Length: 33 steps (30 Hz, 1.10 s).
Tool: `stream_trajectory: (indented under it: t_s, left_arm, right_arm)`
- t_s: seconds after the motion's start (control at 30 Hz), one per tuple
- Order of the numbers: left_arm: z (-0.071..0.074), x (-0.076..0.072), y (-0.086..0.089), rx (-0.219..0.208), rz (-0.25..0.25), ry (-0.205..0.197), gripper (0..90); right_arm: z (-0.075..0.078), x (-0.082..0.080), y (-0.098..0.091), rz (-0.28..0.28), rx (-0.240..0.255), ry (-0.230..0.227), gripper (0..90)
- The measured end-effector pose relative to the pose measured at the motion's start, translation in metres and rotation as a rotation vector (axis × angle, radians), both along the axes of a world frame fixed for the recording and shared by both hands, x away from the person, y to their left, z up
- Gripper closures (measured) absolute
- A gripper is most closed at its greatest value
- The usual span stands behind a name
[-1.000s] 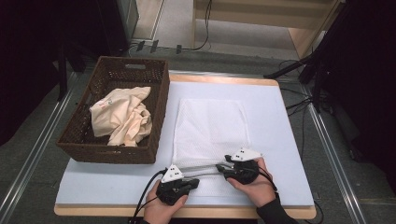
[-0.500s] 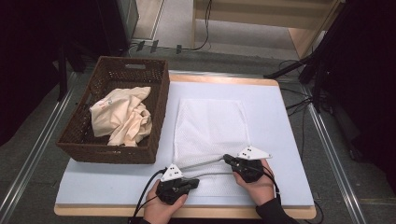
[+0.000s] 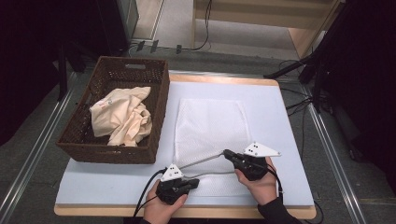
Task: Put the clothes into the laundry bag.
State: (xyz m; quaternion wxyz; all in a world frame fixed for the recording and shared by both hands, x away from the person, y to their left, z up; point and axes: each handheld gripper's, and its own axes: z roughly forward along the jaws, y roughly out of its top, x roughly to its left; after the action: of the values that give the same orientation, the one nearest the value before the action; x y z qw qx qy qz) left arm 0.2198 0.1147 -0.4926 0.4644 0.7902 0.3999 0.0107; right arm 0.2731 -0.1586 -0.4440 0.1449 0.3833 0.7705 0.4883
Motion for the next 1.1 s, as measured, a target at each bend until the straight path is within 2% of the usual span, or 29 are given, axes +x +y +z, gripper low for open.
stream_trajectory:
  t_s: [0.17,0.2,0.4,0.43,0.5,0.53,0.6,0.67,0.73,0.77,0.8,0.83,0.87,0.9,0.93,0.97,1.03,1.07,1.1]
  left_arm:
    - [0.000,0.000,0.000,0.002,0.001,-0.003,90.0]
    - [0.000,0.000,0.000,0.000,0.000,-0.004,90.0]
    - [0.000,0.000,0.000,-0.010,0.004,0.005,90.0]
    - [0.000,-0.001,0.000,-0.002,0.012,0.002,90.0]
    - [0.003,-0.006,-0.005,0.042,0.019,-0.039,89.7]
    - [0.008,-0.008,-0.008,0.011,-0.024,-0.017,83.2]
    - [0.012,-0.009,-0.009,0.005,-0.042,-0.027,79.8]
    - [0.020,-0.011,-0.008,0.000,-0.061,-0.043,72.1]
    - [0.028,-0.012,-0.006,-0.026,-0.064,-0.045,64.3]
    - [0.037,-0.012,-0.003,-0.034,-0.080,-0.042,56.3]
    - [0.037,-0.012,-0.003,-0.034,-0.080,-0.042,52.3]
    - [0.042,-0.012,-0.001,-0.042,-0.085,-0.040,52.3]
    - [0.047,-0.011,0.000,-0.050,-0.078,-0.046,40.6]
    - [0.057,-0.010,0.002,-0.045,-0.056,-0.082,36.5]
    - [0.057,-0.010,0.002,-0.045,-0.056,-0.082,31.6]
    - [0.062,-0.009,0.004,-0.044,-0.040,-0.096,31.6]
    - [0.070,-0.004,0.007,-0.054,-0.008,-0.107,19.1]
    - [0.072,-0.001,0.009,-0.060,-0.008,-0.114,19.1]
    - [0.076,0.003,0.012,-0.070,0.009,-0.118,11.4]
  right_arm:
    - [0.006,0.000,-0.002,-0.008,0.017,-0.012,89.8]
    - [0.009,0.000,-0.004,-0.011,0.034,-0.013,89.7]
    - [0.008,0.001,-0.006,-0.015,0.043,-0.014,89.7]
    - [0.008,0.002,-0.006,-0.016,0.044,-0.013,89.7]
    - [0.007,0.002,-0.006,-0.014,0.042,-0.013,89.6]
    - [0.007,0.001,-0.005,-0.011,0.043,-0.010,89.5]
    - [0.006,0.001,-0.004,-0.009,0.042,-0.010,89.5]
    - [0.005,0.002,-0.005,-0.007,0.044,-0.006,89.5]
    - [0.004,0.003,-0.006,-0.009,0.053,0.001,89.4]
    - [0.004,0.005,-0.006,-0.008,0.047,0.001,89.3]
    - [0.004,0.005,-0.006,-0.008,0.047,0.001,89.3]
    - [0.004,0.005,-0.006,-0.006,0.051,0.004,89.3]
    - [0.005,0.005,-0.006,-0.004,0.048,0.003,89.2]
    - [0.006,0.005,-0.007,-0.005,0.051,0.003,89.1]
    - [0.006,0.005,-0.007,-0.005,0.051,0.003,89.1]
    - [0.007,0.005,-0.008,-0.006,0.056,0.004,89.1]
    - [0.007,0.005,-0.009,-0.002,0.060,0.004,89.0]
    - [0.007,0.005,-0.009,-0.002,0.060,0.004,89.0]
    - [0.007,0.005,-0.009,0.000,0.059,0.005,89.0]
